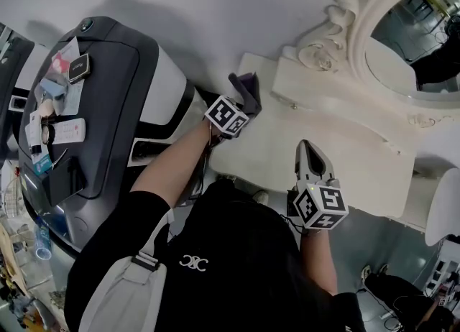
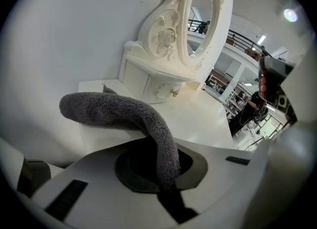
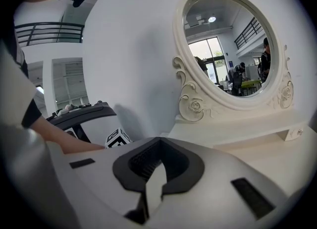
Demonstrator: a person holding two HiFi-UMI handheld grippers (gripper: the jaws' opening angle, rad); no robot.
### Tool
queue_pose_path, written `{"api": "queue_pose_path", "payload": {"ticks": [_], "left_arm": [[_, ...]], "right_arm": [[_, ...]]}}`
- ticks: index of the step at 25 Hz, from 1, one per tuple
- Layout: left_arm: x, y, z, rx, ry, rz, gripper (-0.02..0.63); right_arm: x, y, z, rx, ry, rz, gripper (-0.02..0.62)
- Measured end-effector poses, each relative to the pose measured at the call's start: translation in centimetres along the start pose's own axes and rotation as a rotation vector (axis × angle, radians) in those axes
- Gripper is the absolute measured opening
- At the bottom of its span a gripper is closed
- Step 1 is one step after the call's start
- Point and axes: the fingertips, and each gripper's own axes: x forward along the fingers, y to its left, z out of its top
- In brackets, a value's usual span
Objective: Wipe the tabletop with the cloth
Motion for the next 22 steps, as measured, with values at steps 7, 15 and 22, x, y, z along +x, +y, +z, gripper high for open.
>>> {"api": "queue_pose_path", "payload": {"ticks": [7, 15, 22], "left_arm": [[-1.3, -2.1, -2.7, -0.091, -0.034, 0.041, 0.018], [-2.7, -4.8, -5.9, -0.173, -0.055, 0.078, 0.018], [-4.1, -7.4, -9.1, -0.230, -0.067, 0.091, 0.018]], "right_arm": [[-0.3, 0.1, -0.5, -0.001, 0.006, 0.076, 0.011], [-1.2, 0.9, -1.3, -0.018, 0.016, 0.163, 0.011], [-3.0, 0.8, -2.3, -0.023, 0.017, 0.212, 0.011]]}}
